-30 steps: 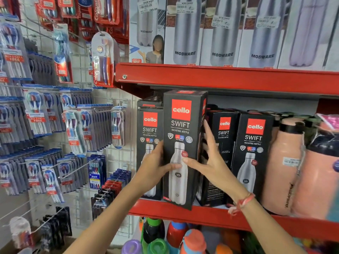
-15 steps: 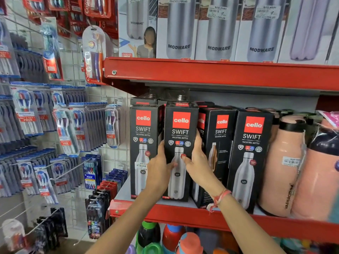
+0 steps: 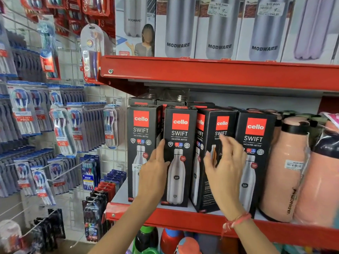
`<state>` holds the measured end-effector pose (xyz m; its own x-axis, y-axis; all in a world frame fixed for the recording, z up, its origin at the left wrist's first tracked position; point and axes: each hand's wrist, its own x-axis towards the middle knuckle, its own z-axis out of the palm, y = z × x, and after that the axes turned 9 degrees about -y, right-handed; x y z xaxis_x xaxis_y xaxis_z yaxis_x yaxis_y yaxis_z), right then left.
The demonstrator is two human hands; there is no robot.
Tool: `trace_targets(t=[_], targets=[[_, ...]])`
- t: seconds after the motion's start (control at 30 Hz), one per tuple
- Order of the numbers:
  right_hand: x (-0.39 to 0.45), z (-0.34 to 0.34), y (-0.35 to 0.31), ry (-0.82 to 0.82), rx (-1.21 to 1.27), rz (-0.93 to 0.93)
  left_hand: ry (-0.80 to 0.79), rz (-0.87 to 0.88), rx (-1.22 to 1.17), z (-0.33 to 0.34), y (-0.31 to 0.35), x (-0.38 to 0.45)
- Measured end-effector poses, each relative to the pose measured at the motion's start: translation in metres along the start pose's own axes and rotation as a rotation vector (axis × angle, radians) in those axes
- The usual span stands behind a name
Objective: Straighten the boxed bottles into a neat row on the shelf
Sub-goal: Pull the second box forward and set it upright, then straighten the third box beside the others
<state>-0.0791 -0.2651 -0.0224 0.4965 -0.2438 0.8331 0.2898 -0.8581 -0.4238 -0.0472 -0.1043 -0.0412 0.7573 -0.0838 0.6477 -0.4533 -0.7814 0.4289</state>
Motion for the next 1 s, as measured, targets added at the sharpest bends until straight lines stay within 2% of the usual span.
trace_targets(t=[0.1,0.2,0.37,0.63,0.77,1.0], targets=[[0.002,0.002,0.005,-0.112,-0.059,0.142,0.099,0.07,0.026,-0.001,0.011,-0.003],[0.001,0.01,0.001,-0.168,-0.033,0.186,0.162,0.166,-0.005,0.002,0.022,-0.003],[0.008,0.02,-0.008,-0.117,0.113,0.365,0.029,0.34,-0.107,0.014,0.035,-0.005],[0.024,0.015,0.003,-0.071,0.127,0.44,-0.316,0.22,-0.126,0.043,0.04,-0.018],[0.029,0.012,0.004,-0.048,0.152,0.47,-0.322,0.175,-0.213,0.046,0.04,-0.016],[0.02,0.013,-0.003,0.085,0.086,0.382,-0.283,0.162,-0.225,0.039,0.038,-0.016]])
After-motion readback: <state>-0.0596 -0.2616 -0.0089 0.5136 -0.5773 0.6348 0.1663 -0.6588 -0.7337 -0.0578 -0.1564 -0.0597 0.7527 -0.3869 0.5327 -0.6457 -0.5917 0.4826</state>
